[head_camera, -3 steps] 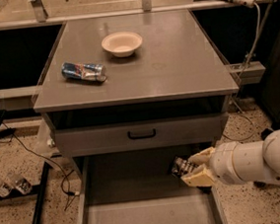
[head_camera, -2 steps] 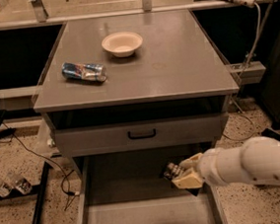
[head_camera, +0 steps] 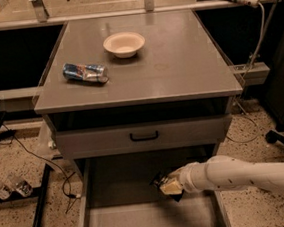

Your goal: Place rxbar chocolate into middle drawer

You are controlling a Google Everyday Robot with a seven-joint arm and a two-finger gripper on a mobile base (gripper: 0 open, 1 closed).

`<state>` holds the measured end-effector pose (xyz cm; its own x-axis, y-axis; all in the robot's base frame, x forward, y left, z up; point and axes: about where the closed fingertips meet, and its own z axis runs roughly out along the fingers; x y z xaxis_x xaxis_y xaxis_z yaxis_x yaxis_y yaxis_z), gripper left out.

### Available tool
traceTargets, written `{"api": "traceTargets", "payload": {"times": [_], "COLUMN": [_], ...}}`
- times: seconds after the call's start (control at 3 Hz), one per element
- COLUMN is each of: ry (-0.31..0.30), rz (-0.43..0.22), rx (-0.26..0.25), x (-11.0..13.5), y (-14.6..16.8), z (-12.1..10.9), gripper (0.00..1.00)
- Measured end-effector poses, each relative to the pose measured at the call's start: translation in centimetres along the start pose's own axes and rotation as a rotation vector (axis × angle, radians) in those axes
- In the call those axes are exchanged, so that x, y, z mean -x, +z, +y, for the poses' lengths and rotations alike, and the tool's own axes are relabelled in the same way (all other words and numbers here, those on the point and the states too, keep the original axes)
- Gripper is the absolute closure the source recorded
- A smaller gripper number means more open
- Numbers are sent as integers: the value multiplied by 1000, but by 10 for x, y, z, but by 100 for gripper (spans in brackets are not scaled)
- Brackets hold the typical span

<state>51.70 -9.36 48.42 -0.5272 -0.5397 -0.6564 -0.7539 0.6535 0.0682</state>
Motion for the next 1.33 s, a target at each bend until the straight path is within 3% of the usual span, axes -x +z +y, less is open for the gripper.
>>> {"api": "traceTargets", "payload": {"times": [0.33,0.67,1.33], "ry": [7,7,33], "rz": [10,10,30], "rx": [-44,-43,23], "x": [-13,-13,-61], "y": [47,47,82], "z": [-13,-12,18], "gripper": [100,100,100]}}
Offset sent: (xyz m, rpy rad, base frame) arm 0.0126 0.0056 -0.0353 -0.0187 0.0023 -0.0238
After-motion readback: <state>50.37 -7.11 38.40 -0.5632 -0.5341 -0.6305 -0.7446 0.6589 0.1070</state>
